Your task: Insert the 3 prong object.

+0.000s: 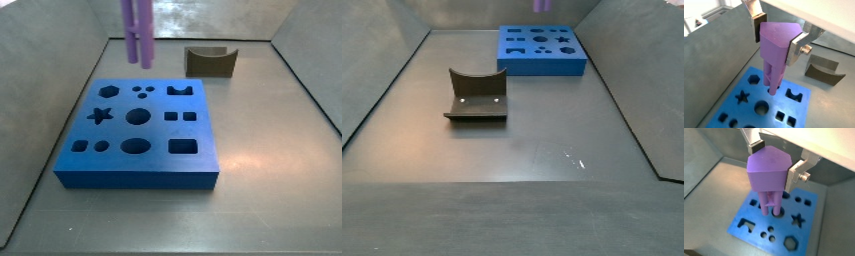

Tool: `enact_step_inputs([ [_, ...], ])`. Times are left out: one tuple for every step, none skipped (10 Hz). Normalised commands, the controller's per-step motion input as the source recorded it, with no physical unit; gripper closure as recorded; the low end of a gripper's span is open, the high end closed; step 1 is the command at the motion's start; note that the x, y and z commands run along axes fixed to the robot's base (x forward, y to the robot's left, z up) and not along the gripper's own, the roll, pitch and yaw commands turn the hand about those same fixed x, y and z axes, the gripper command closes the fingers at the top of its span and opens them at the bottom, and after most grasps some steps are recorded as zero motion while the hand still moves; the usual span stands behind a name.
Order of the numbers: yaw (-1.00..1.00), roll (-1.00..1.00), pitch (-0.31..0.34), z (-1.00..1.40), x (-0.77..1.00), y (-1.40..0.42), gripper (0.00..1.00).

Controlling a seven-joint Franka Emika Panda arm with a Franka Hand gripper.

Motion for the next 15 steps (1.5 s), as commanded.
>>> enact_step_inputs([
  [-0.62,0.02,-0.201,-0.37,-0.55,0.3,1.0],
  [-0.75,0.01,-0.11,-0.58,-0.49,0.21,1.0],
  [-0.92,0.0,-0.094,-0.65,-0.25,0.08,1.0],
  [-1.0,0.0,-0.106,-0.66,-0.08,0.0,1.0],
  [-0.81,-0.1,-0.163,-0.54,-0.11,0.03,1.0],
  [-0.61,-0.19,-0.14,-0.33,-0.09,0.15,1.0],
  [-0.49,-0.22,-0.047,-0.24,0.0,0.29,1.0],
  [-0.18,-0.05,0.0,-0.1,0.04,0.22,1.0],
  [-0.23,0.0,0.0,-0.2,0.31,0.28,1.0],
  [-0.26,0.01,0.013,-0.22,0.25,0.17,1.0],
  [-0.07,0.02,0.0,-0.15,0.21,0.07,1.0],
  [-0.04,0.03,0.0,-0.19,0.25,0.08,1.0],
  [-0.05,0.02,0.0,-0.27,0.25,0.1,1.0],
  [0.0,0.03,0.027,-0.21,0.1,0.17,1.0],
  [0.0,0.03,0.047,-0.16,0.06,0.17,1.0],
])
